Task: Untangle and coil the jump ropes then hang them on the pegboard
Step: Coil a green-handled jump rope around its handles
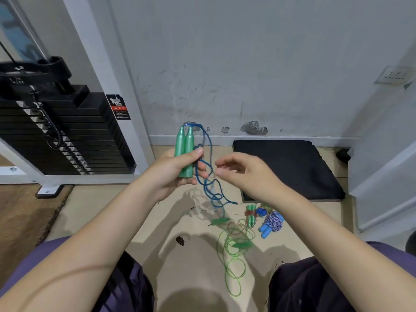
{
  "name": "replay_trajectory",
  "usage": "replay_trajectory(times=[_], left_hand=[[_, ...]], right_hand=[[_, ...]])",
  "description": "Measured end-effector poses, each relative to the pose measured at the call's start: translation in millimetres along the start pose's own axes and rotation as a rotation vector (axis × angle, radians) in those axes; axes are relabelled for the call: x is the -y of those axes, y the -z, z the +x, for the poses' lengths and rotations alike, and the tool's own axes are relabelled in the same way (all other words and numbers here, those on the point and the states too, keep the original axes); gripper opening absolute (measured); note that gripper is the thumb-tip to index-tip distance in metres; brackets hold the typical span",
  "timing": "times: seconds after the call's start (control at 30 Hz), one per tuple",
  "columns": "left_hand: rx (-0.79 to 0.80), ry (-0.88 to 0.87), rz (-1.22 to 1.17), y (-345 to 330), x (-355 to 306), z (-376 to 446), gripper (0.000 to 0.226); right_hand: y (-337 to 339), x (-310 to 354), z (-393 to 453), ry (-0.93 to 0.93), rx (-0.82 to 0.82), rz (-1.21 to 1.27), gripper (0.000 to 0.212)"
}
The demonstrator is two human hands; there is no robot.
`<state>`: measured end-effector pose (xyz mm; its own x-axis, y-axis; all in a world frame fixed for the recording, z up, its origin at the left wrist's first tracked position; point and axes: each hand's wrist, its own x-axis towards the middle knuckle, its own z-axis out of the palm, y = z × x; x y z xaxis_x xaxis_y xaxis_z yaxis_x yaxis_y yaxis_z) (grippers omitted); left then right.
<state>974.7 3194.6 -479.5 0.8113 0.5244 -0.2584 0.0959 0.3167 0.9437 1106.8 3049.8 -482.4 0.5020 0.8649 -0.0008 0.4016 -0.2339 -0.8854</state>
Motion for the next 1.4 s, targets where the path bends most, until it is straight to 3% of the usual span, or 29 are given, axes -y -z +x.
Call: replay_trajectory(times=[0.13,0.3,0.4,0.57,0.67,0.83,0.87,0.93,1.0,1.2,1.3,1.4], left_hand=[[0.057,0.007,-0.017,-10,4,-4,0.018],[-0.181,-0.089,-0.066,2,4,6,0.009],[-0.222,-0.114,-0.054,9,4,8,0.011],[-0.418,-0.197,-0.182,33,-6,14,0.008],[-0.447,-0.222,-0.045,48,-13,14,0.011],[-0.334,-0.097,0.617,48,-5,8,0.022],[-0.31,-0.094,0.648,47,-5,7,0.023],[-0.204,-0.092,0.587,45,-5,5,0.024],[-0.03,-0.057,0.472,39,-6,3,0.022],[0.341,0.125,0.524,11,3,-8,0.023],[0.43,0.165,0.548,-1,6,-9,0.024],[0.484,0.174,0.526,-10,8,-8,0.018]], right_hand=[[-19,1,-2,0.0,0.116,0.116,0.017],[-11,-4,0,-0.151,0.241,0.221,0.008],[-4,0,2,-0.232,0.278,0.277,0.019],[16,-2,-1,-0.214,0.338,-0.118,0.029],[29,-9,-2,-0.287,0.358,-0.189,0.035],[35,-22,5,-0.276,0.07,-0.27,0.022],[36,-23,6,-0.259,0.025,-0.358,0.033],[35,-23,8,-0.23,-0.019,-0.42,0.065],[31,-18,7,-0.177,-0.059,-0.345,0.076],[15,-10,7,0.041,-0.067,-0.063,0.05],[8,-4,6,0.088,0.005,0.089,0.035],[1,-1,5,0.096,0.073,0.207,0.038]])
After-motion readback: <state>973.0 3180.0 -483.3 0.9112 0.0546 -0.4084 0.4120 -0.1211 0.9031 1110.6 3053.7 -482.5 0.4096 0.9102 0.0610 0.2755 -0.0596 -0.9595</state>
